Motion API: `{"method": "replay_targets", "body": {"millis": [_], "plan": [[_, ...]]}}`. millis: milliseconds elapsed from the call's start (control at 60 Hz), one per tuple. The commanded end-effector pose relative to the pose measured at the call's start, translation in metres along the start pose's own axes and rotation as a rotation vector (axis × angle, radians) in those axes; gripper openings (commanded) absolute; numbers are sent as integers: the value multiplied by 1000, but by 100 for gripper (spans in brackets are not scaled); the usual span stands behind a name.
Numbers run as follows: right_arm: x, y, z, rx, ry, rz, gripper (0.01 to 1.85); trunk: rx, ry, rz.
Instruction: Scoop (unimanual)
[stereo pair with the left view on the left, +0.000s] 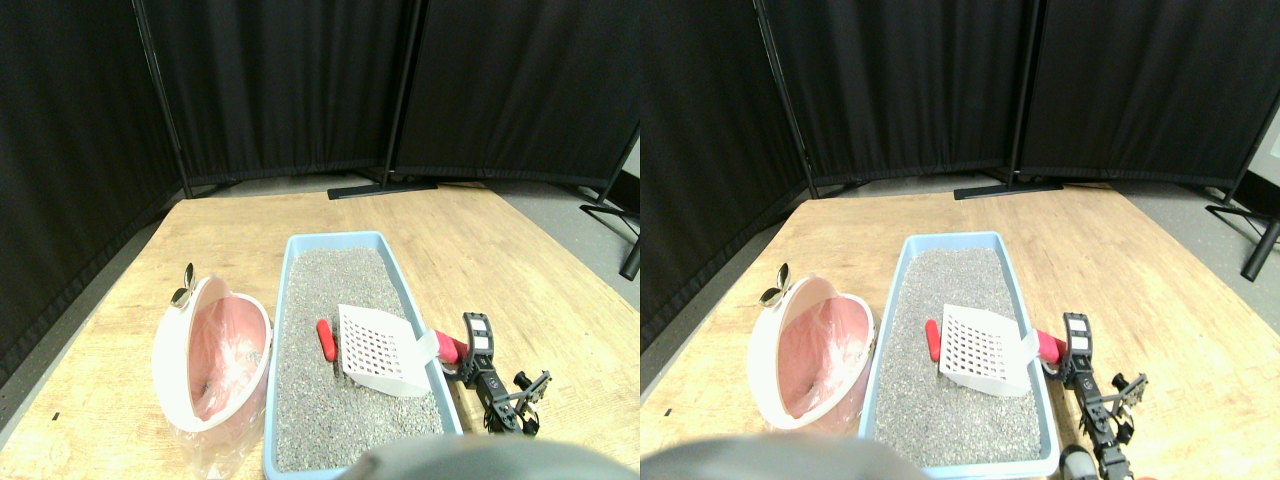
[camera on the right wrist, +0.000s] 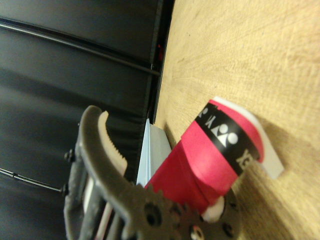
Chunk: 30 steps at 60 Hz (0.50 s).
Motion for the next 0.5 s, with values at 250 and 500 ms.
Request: {"method": "replay_targets", "body": {"millis": [250, 500], "plan": [[12, 5, 0, 9, 11, -21, 102, -22, 26, 18], [16, 3, -2, 29, -1, -21, 92, -21, 30, 17]]}}
